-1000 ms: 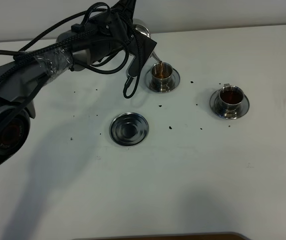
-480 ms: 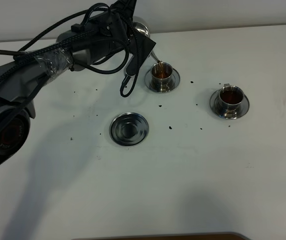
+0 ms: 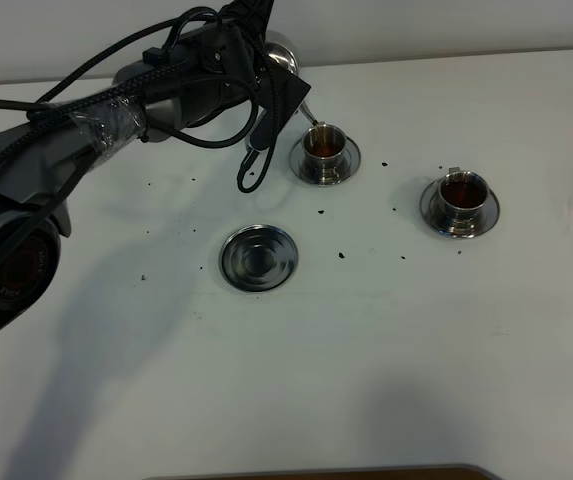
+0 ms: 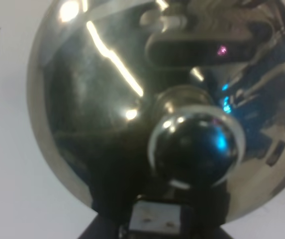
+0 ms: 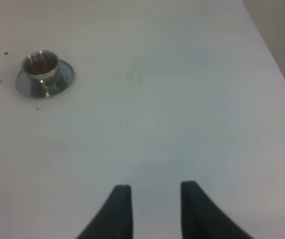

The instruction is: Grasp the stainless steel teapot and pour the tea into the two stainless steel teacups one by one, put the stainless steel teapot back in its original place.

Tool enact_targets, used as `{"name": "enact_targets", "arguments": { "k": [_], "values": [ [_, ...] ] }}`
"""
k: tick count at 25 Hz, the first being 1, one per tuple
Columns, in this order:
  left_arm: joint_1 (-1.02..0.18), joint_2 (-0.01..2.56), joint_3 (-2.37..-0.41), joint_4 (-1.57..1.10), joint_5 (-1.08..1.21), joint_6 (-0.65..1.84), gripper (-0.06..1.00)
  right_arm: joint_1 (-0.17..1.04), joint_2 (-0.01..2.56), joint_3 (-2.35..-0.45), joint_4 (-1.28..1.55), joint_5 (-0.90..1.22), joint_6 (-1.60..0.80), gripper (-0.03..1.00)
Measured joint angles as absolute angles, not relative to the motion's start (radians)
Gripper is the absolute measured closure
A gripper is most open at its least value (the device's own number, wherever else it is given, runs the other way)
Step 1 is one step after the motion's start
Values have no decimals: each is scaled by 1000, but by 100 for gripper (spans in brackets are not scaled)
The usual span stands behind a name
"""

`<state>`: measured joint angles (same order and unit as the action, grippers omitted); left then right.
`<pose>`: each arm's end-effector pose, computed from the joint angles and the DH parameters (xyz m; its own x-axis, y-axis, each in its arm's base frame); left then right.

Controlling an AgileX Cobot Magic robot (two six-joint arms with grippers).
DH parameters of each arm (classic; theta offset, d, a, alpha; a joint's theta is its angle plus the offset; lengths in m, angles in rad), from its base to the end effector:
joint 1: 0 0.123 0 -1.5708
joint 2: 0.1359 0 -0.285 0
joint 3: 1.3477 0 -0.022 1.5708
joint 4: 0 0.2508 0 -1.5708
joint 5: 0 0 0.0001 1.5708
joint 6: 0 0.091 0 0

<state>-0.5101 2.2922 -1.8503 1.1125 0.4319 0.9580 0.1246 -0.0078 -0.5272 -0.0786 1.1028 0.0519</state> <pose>0.4792 -0.2289 0.1985 0.3607 0.7497 0.5549 0.3351 -0.6594 0.6730 -0.0103 -0.0077 0.2815 -0.4586 -0.0410 -0.8877 -0.0548 0.9983 -0.0178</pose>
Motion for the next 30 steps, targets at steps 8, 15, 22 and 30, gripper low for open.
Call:
{"name": "enact_targets", "arguments": {
  "k": [8, 15, 22, 30],
  "values": [
    [-510, 2292, -1850, 1117, 432, 1000, 69, 125, -8, -527, -79, 1103, 52, 72],
    [-510, 2292, -1850, 1117, 432, 1003, 69, 125, -8, -527, -79, 1103, 52, 72],
    [-510, 2292, -1850, 1117, 432, 1003, 69, 125, -8, -527, -79, 1103, 52, 72],
    [-510, 2292, -1850, 1117, 432, 1005, 69, 125, -8, -527, -79, 1103, 52, 72]
  ]
}}
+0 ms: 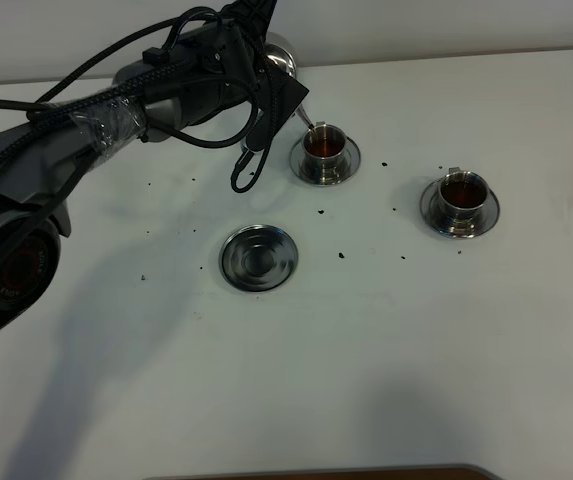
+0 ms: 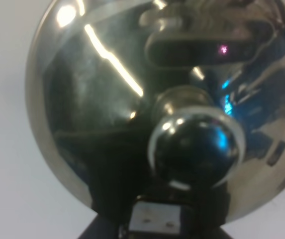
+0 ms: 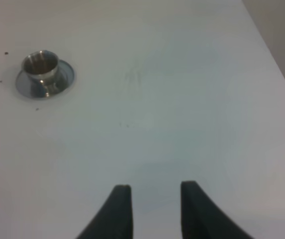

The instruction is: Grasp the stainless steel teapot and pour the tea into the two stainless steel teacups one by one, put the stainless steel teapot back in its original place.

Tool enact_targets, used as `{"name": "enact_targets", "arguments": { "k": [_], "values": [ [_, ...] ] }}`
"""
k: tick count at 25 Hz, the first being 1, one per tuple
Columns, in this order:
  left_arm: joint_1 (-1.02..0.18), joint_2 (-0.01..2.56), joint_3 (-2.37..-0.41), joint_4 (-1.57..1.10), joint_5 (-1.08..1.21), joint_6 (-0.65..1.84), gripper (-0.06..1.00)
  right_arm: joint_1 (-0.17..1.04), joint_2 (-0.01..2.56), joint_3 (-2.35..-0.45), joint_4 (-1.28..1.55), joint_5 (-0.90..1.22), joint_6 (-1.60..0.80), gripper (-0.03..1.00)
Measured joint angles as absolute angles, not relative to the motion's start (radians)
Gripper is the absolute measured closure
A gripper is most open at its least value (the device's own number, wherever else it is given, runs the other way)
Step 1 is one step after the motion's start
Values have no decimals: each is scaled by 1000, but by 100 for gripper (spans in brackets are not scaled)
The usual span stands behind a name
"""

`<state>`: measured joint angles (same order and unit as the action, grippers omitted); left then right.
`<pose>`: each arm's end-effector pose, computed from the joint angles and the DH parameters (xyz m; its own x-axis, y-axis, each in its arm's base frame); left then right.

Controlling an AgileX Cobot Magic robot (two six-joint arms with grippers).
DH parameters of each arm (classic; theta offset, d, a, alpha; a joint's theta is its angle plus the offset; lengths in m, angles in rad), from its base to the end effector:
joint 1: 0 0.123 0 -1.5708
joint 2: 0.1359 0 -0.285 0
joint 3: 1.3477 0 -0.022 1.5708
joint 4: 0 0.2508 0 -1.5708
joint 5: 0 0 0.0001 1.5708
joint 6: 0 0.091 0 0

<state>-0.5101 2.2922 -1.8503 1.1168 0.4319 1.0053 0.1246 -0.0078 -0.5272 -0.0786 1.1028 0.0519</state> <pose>0.4792 -0.2288 0.1987 0.3761 0.7150 0.5893 0.3154 -0.6968 0.6442 -0.0103 -0.0077 0.2815 -0.4586 -0.0410 -0.8877 -0.0548 0.9983 -0.0178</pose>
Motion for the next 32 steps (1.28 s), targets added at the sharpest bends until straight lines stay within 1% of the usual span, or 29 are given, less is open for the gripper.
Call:
{"name": "enact_targets", "arguments": {
  "k": [32],
  "values": [
    [-510, 2292, -1850, 1146, 402, 1001, 69, 125, -8, -527, -79, 1103, 52, 72]
  ]
}}
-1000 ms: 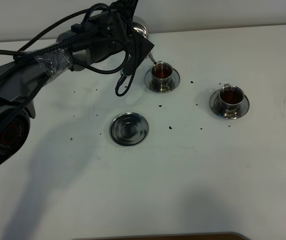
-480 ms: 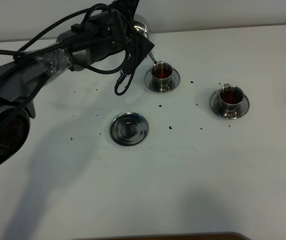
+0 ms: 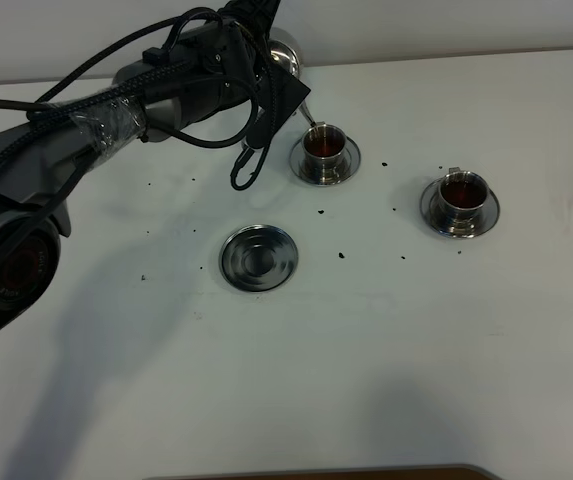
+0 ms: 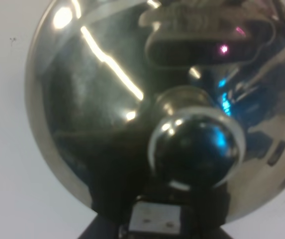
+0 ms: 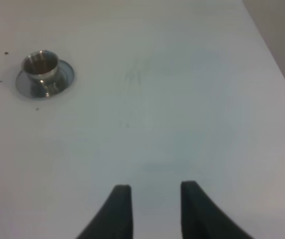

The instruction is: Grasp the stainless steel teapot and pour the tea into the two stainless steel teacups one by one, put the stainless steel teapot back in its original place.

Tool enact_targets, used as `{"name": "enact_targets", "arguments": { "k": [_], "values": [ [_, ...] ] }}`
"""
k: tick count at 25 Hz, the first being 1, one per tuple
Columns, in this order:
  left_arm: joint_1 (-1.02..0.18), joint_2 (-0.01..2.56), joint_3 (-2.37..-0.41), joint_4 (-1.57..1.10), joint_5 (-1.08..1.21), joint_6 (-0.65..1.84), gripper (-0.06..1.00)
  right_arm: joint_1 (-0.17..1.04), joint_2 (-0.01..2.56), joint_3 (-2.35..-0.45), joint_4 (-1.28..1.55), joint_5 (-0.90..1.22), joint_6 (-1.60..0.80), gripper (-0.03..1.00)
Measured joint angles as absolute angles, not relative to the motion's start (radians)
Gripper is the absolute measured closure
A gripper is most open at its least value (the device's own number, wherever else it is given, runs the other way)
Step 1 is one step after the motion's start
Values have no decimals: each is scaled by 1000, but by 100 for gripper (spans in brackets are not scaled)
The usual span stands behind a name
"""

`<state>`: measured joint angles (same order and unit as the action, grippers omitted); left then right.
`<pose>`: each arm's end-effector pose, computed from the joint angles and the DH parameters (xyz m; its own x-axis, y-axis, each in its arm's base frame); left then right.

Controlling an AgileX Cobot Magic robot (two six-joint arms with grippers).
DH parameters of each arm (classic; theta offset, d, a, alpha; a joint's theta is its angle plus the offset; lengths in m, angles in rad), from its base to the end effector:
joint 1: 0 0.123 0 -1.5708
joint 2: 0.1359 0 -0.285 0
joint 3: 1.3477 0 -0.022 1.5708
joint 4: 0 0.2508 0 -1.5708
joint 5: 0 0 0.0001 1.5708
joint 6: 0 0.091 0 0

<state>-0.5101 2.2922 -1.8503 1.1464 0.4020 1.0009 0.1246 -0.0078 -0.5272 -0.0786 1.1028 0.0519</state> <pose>0.4799 -0.2312 0.2002 0.3880 0.6987 0.6011 0.2790 -0.7106 0.6459 -0.0103 -0.0077 0.2815 -0.4586 -0.0410 -0.8877 -0.0548 0.9983 -0.0178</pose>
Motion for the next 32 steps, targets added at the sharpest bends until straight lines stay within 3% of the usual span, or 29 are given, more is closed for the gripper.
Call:
{"name": "enact_targets", "arguments": {
  "k": [24, 32],
  "values": [
    [-490, 2292, -1850, 854, 497, 998, 69, 125, -8, -527, -79, 1103, 52, 72],
    [-490, 2292, -1850, 835, 497, 874, 69, 125, -8, -527, -79, 1103, 52, 72]
  ]
}}
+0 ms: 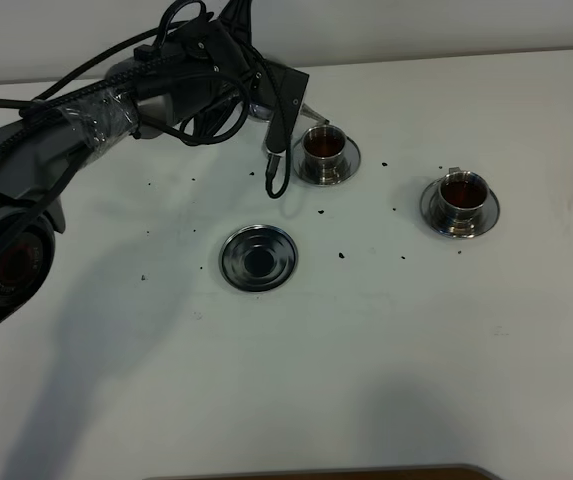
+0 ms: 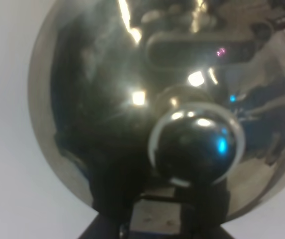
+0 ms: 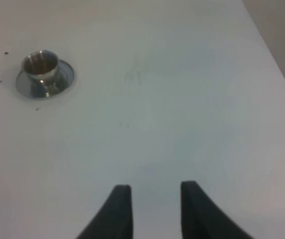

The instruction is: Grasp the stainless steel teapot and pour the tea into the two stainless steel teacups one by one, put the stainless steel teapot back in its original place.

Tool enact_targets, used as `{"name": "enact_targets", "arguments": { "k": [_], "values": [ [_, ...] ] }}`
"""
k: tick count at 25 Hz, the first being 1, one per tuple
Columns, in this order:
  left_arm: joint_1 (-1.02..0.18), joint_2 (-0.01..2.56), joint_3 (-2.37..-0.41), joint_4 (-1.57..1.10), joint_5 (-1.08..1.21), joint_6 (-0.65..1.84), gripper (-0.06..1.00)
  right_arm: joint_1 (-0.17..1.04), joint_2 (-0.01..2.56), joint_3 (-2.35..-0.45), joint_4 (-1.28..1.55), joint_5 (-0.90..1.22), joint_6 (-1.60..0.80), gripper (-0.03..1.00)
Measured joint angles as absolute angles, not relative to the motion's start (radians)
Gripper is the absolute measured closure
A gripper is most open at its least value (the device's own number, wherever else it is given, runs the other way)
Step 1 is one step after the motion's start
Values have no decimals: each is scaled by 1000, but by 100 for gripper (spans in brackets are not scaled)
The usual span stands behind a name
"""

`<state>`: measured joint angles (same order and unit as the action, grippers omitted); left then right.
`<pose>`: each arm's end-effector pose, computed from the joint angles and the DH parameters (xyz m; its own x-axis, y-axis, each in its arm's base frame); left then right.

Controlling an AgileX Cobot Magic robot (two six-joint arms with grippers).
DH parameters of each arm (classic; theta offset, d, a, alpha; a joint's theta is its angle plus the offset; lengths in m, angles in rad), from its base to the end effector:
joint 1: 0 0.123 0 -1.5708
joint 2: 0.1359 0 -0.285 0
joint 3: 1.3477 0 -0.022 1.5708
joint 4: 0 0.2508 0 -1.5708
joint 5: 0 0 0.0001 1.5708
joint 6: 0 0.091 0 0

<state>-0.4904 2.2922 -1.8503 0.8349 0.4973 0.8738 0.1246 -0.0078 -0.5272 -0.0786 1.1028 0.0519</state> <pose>0.4767 -0.2179 0.1879 0.2442 0.9272 0.2842 0.5546 -0.3739 0.7433 -0.0103 -0.0077 0.2815 -0.4586 -0.0410 -0.8877 -0.0548 0.9983 -0.0178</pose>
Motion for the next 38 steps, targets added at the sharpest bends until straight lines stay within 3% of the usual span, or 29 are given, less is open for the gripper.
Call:
{"name": "enact_targets", "arguments": {
  "k": [12, 28, 38],
  "values": [
    [-490, 2259, -1850, 683, 562, 746, 69, 125, -8, -527, -79, 1103, 52, 72],
    [-449, 2155, -1850, 192, 883, 502, 69, 125, -8, -527, -79, 1103, 52, 72],
    [-431, 2150, -1788, 0, 912, 476, 69, 125, -8, -527, -79, 1103, 52, 72]
  ]
}}
